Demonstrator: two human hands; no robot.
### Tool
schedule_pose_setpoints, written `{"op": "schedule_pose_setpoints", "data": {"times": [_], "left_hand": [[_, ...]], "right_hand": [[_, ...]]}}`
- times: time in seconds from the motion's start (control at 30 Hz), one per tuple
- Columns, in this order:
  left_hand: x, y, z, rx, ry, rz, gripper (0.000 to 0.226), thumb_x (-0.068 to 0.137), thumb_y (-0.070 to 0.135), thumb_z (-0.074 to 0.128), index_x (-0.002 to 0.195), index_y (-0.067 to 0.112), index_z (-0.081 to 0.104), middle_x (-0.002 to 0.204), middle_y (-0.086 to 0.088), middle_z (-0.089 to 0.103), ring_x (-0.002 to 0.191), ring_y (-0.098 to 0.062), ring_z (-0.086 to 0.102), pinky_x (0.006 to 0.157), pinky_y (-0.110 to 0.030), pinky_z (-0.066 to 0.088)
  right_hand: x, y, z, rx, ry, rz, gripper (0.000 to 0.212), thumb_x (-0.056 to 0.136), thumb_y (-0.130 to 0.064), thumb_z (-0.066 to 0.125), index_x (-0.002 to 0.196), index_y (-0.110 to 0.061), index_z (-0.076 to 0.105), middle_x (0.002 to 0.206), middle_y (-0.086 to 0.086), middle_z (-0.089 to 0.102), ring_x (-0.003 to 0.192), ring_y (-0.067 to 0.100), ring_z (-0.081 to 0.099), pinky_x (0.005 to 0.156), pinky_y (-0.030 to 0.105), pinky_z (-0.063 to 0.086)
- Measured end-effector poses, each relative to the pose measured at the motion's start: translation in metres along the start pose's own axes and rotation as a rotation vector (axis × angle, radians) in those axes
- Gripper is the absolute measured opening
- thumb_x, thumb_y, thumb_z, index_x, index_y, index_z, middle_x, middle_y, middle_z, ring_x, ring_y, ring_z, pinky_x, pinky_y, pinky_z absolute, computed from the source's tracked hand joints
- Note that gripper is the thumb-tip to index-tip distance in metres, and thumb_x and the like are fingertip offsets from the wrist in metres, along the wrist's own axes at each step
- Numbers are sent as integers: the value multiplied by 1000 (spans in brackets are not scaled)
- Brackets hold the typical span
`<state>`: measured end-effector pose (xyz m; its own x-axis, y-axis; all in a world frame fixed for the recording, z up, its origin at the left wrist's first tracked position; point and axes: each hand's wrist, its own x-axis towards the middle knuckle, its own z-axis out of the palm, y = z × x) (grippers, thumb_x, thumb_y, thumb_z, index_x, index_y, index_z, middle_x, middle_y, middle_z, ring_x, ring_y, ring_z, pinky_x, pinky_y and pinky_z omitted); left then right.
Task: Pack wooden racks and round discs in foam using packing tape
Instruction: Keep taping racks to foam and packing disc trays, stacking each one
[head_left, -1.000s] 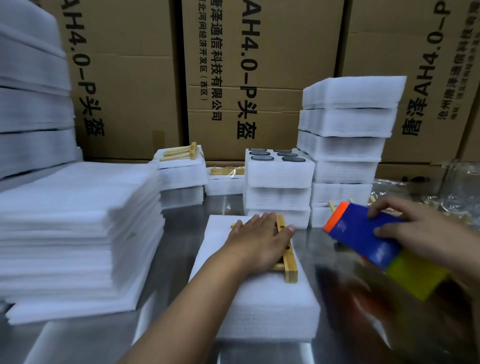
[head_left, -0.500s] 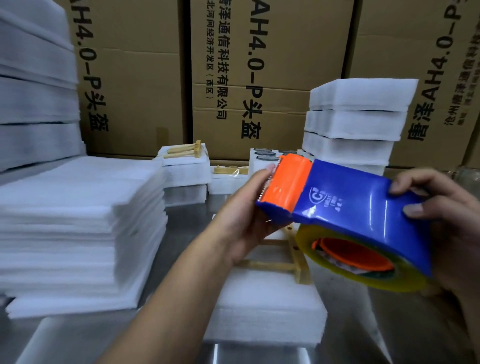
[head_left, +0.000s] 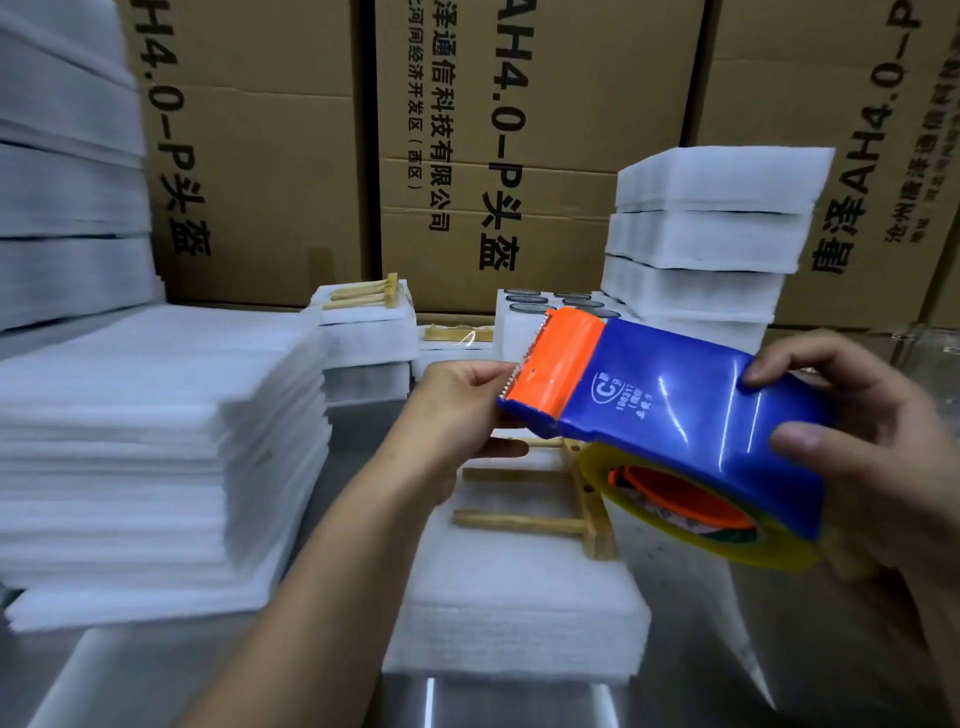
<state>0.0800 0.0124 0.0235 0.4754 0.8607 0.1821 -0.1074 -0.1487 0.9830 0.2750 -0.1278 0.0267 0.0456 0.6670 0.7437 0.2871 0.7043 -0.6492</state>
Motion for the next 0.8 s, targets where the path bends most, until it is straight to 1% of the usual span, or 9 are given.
{"op": "schedule_pose_setpoints", "data": {"times": [0.07, 0.13, 0.23, 0.33, 0.4, 0.47, 0.53, 0.7, 0.8], "left_hand": [[1, 1, -3, 0, 3, 10, 24, 94, 18, 55, 79, 19, 73, 66, 0, 71, 56, -5, 65, 46, -16, 48], [2, 4, -3, -52, -16, 1, 25, 93, 14, 55, 76, 17, 73, 64, -1, 71, 54, -4, 64, 47, -14, 48], [3, 4, -2, -131, -35, -36, 24, 92, 13, 57, 73, 11, 72, 62, -1, 69, 53, -3, 62, 49, -13, 49], [5, 4, -3, -259, -93, -113, 21, 93, 11, 54, 78, 5, 67, 59, -2, 65, 50, -3, 59, 49, -13, 50], [5, 4, -5, -317, -139, -154, 19, 93, 7, 51, 81, 3, 65, 58, -1, 64, 48, -3, 57, 48, -14, 50], [5, 5, -6, -352, -171, -177, 20, 94, 3, 48, 82, 2, 64, 57, -2, 63, 47, -4, 57, 49, -15, 51], [5, 5, -7, -372, -177, -178, 21, 94, 0, 46, 83, 1, 64, 57, -4, 63, 48, -5, 57, 50, -15, 51], [3, 12, -11, -337, -135, -85, 11, 89, 3, 55, 88, 2, 65, 70, -7, 66, 59, -7, 60, 55, -15, 54], [3, 14, -13, -315, -46, -52, 20, 87, 5, 59, 107, 4, 62, 71, -5, 68, 54, -6, 62, 56, -17, 54]], "right_hand": [[0, 1, -4, -47, -48, -16, 34, 54, -28, 75, 86, -31, 65, 84, -13, 66, 69, 6, 63, 57, 17, 51], [0, 1, -9, -141, -90, 3, 49, 53, -43, 85, 94, -31, 62, 89, -11, 67, 72, 8, 64, 58, 18, 52], [-4, -1, -14, -362, -97, 33, 74, 46, -59, 88, 107, -31, 58, 99, -9, 66, 82, 10, 65, 59, 23, 55], [-7, 0, -14, -644, -114, 12, 94, 41, -70, 83, 122, -35, 52, 121, -13, 57, 102, 7, 60, 75, 30, 55], [-7, -1, -10, -772, -149, -34, 91, 43, -71, 78, 124, -44, 48, 125, -19, 50, 109, 2, 54, 81, 22, 48], [-6, -2, -7, -849, -182, -79, 84, 46, -62, 74, 123, -51, 44, 122, -24, 44, 111, -4, 48, 84, 15, 41], [-6, -3, -7, -889, -168, -121, 78, 51, -54, 69, 124, -54, 41, 121, -22, 43, 113, -6, 46, 86, 11, 38], [-4, -1, -9, -923, -29, -238, 70, 60, -50, 64, 128, -41, 49, 129, -1, 40, 113, -9, 41, 87, 11, 39], [-2, 1, -4, -976, -49, -260, 75, 60, -56, 68, 130, -36, 47, 132, 8, 37, 104, 1, 45, 86, 13, 40]]}}
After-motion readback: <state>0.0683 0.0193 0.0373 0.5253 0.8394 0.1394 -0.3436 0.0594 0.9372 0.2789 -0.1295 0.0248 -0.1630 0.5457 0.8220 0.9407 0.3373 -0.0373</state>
